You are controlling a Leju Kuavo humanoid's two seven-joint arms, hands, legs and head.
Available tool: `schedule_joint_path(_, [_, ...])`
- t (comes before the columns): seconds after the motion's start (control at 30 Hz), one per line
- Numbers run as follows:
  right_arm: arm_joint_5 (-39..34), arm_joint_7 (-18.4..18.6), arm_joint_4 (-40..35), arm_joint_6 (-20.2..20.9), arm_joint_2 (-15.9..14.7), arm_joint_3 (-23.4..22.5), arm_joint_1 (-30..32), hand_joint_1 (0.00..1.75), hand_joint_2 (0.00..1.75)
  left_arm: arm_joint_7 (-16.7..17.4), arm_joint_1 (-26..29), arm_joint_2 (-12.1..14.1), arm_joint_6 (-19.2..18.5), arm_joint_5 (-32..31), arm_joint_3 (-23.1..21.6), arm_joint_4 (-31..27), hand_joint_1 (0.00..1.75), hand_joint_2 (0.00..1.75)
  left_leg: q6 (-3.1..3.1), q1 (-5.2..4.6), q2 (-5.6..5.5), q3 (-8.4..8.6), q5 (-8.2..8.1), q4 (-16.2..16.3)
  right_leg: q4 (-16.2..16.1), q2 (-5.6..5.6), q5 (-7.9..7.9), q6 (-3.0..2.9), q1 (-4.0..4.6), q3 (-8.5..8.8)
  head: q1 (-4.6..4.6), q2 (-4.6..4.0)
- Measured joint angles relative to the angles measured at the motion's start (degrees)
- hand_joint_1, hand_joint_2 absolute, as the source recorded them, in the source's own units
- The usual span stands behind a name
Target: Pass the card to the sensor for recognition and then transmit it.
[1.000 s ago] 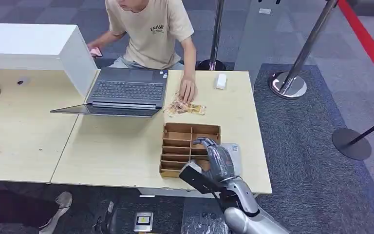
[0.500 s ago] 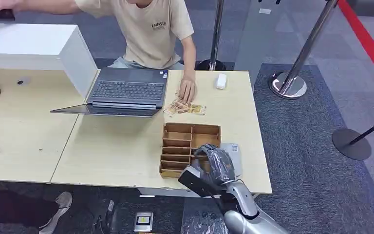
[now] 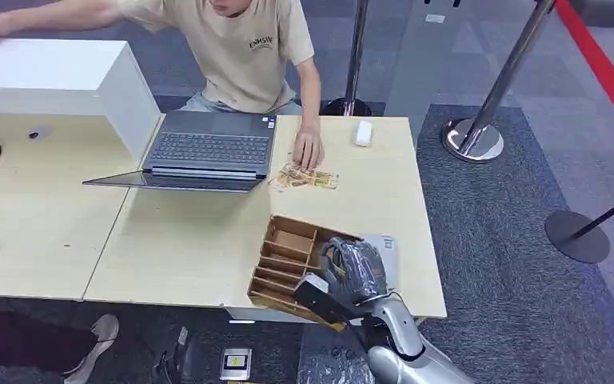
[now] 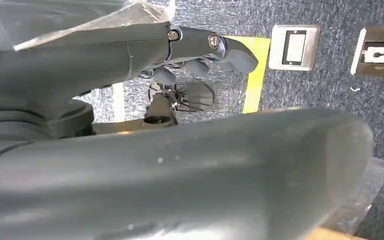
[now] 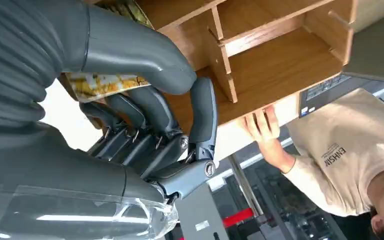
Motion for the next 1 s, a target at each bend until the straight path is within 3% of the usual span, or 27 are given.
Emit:
schedule_joint_path(0.5, [-0.11, 0.0, -0.81, -0.59, 0.0, -0.11, -0.05, 1.75, 1.75, 0.59, -0.33, -0.02, 0.07, -0.19, 0.02, -0.09, 0.0, 0.0, 0.0, 0.0, 0.01, 0.0, 0.0, 0.0, 0.0, 0.0, 0.0, 0.0, 0.0, 0.0, -0.02, 0.0])
schedule_joint_path(1.0, [1.44, -0.7, -2.03, -3.76, -0.09, -0.39, -2.01, 1.75, 1.75, 1.6, -0.77, -0.2, 0.35, -1.18, 0.02, -0.44, 0.0, 0.0, 0.0, -0.01, 0.01, 0.0, 0.0, 0.0, 0.0, 0.0, 0.0, 0.0, 0.0, 0.0, -0.02, 0.0])
